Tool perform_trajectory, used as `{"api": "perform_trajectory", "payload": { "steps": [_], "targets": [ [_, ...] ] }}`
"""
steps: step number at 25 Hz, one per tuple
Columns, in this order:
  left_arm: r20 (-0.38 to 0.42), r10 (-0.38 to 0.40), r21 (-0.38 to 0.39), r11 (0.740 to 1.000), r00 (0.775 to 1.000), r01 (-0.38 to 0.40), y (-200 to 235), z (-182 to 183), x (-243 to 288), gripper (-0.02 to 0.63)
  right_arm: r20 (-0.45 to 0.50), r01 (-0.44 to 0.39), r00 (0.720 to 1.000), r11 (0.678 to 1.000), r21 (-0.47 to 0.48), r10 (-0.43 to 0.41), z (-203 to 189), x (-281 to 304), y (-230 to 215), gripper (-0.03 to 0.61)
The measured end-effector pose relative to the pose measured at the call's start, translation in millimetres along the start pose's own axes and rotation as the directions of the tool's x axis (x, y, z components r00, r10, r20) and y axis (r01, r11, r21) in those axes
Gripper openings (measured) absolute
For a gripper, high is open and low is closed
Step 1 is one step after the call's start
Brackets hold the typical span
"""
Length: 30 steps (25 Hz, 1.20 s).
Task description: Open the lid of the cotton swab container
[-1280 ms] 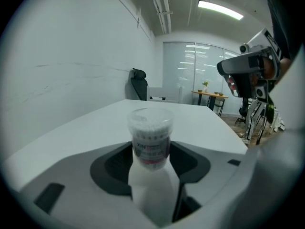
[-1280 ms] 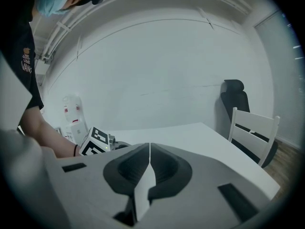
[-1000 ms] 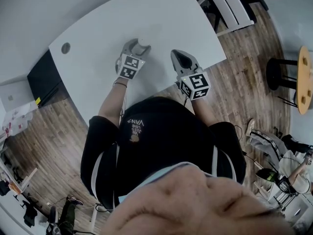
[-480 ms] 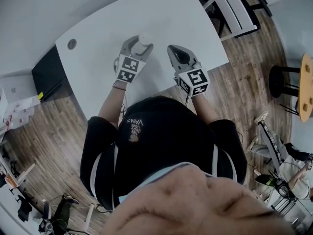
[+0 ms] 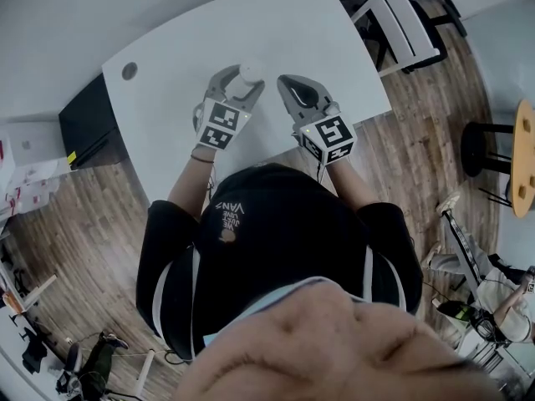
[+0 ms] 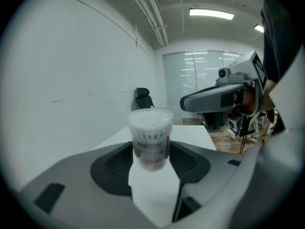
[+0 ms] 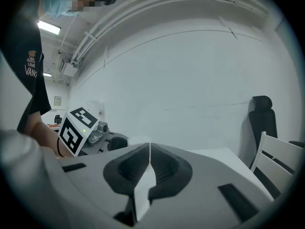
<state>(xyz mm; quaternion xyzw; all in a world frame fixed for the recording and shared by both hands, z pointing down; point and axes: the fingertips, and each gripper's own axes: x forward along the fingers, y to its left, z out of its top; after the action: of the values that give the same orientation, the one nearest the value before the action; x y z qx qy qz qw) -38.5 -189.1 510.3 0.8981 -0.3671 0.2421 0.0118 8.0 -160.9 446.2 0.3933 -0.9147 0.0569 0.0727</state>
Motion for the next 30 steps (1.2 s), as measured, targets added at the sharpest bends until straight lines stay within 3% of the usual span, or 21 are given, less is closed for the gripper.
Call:
{"api": "perform_trajectory", "payload": {
  "steps": [13, 16, 20, 30],
  "targets": [
    [-0.045, 0.021, -0.005, 1.000, 0.999, -0.021, -11.3, -11.3, -12.3, 0.245, 0.034, -0.100, 0.994, 0.992, -0.074, 0.103, 14.6, 5.3, 27.2, 0.022],
    [-0.042, 0.018, -0.005, 1.000, 0.999, -0.019, -13.3, -10.1, -12.3, 0.245, -0.009, -0.145, 0.989, 0.987, -0.074, 0.145, 7.5, 12.5, 34.5, 0.192],
    [-0.050, 0.012, 0.022, 1.000, 0.999, -0.011, -18.7, -11.6, -11.3, 0.245, -0.049, -0.182, 0.983, 0.980, -0.078, 0.179, -3.1, 20.1, 41.2, 0.210],
    [-0.078, 0.000, 0.079, 0.997, 0.997, 0.006, -23.0, -14.8, -9.7, 0.245, -0.088, -0.172, 0.983, 0.978, -0.117, 0.163, -8.1, 29.0, 37.1, 0.255]
  ]
}}
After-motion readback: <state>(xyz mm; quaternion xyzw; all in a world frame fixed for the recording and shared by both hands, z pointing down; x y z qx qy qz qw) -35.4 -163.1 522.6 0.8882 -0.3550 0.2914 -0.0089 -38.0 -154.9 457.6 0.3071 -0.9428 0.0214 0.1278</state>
